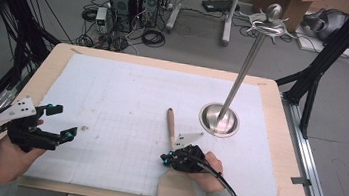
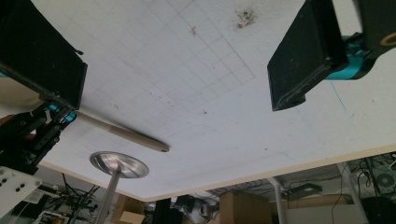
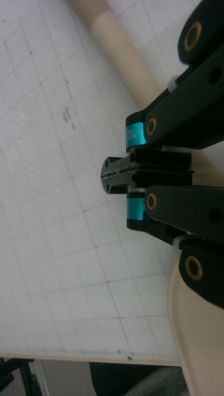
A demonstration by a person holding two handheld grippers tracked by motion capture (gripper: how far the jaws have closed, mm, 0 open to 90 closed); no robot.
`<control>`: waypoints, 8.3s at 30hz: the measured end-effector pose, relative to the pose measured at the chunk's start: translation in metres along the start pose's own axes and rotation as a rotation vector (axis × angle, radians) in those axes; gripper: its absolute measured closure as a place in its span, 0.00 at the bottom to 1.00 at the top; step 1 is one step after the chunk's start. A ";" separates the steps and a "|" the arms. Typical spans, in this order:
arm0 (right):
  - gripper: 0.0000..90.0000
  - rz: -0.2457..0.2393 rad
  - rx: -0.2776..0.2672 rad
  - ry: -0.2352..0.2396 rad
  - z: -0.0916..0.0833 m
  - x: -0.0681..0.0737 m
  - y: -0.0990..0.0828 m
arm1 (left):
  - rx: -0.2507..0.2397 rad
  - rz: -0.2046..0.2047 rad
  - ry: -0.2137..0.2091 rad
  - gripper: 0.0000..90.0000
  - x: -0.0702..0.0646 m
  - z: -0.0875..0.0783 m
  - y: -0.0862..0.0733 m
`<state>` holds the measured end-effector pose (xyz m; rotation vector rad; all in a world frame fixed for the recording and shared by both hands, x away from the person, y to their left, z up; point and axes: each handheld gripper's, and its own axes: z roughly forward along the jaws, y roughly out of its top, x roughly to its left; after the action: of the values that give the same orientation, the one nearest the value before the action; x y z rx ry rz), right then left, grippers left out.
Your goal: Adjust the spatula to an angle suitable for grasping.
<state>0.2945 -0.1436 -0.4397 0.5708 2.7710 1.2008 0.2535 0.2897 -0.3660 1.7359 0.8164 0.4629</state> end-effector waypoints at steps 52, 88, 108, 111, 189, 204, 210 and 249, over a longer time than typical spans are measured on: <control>1.00 0.046 -0.132 -0.052 -0.040 -0.026 -0.007 | 0.009 0.006 -0.003 0.06 0.000 0.003 0.000; 1.00 0.134 -0.125 -0.110 -0.022 -0.079 -0.021 | 0.012 -0.005 0.005 0.06 0.001 0.002 -0.003; 1.00 0.089 -0.124 -0.048 -0.008 -0.080 -0.009 | 0.019 -0.005 0.010 0.06 0.001 0.001 -0.004; 1.00 0.086 -0.130 -0.044 -0.007 -0.080 -0.009 | 0.019 -0.007 0.008 0.06 0.000 0.002 -0.005; 0.96 -0.034 -0.134 -0.103 -0.032 -0.023 0.019 | 0.026 -0.005 0.003 0.06 0.000 0.007 -0.005; 0.53 0.021 -0.202 -0.180 -0.051 -0.008 0.011 | 0.026 -0.003 -0.007 0.06 -0.001 0.011 -0.003; 0.30 0.094 -0.195 -0.211 -0.055 0.002 0.008 | 0.024 0.002 -0.009 0.06 -0.004 0.010 -0.003; 0.20 0.115 -0.196 -0.204 -0.049 0.018 0.001 | 0.027 -0.012 0.031 0.06 -0.003 -0.002 -0.009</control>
<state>0.2683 -0.1703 -0.4032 0.7932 2.4489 1.3350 0.2472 0.2906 -0.3740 1.7516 0.8589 0.4736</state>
